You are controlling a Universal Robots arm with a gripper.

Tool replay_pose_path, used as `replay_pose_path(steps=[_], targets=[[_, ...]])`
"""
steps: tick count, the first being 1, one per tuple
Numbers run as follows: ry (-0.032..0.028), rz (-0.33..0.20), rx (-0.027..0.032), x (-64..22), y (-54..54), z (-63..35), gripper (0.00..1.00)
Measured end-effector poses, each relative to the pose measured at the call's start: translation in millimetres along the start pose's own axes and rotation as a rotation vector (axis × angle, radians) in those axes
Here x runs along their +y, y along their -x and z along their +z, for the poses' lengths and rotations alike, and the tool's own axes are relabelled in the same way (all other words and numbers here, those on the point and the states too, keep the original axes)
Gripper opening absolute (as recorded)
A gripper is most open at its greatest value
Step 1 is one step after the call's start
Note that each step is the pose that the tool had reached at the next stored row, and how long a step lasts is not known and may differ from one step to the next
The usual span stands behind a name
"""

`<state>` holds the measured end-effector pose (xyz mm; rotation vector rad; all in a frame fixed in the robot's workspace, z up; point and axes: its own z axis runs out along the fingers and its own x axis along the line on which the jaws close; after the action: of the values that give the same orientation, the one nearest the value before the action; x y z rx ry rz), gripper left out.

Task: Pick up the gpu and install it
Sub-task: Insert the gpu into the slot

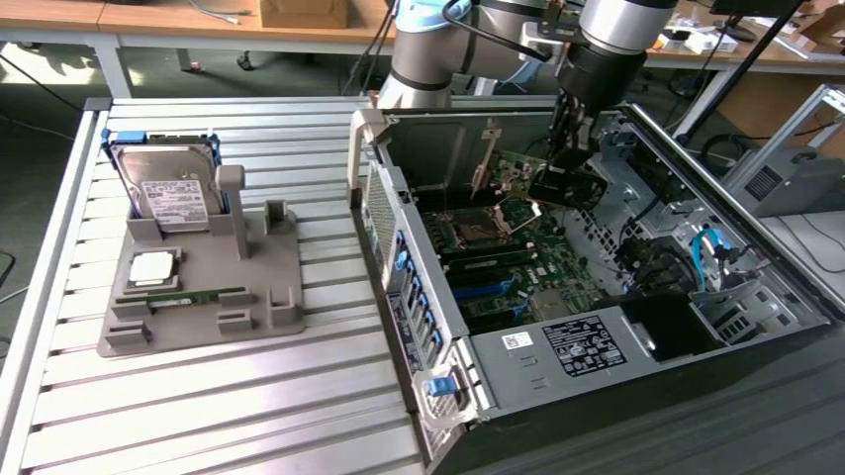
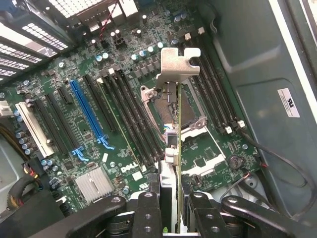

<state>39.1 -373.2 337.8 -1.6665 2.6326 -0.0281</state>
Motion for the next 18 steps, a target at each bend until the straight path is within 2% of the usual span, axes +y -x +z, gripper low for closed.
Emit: replay_pose_path(steps=[18], targets=[[0.0004,-0.060,-0.0012,0.0,0.0,0.0,0.27]])
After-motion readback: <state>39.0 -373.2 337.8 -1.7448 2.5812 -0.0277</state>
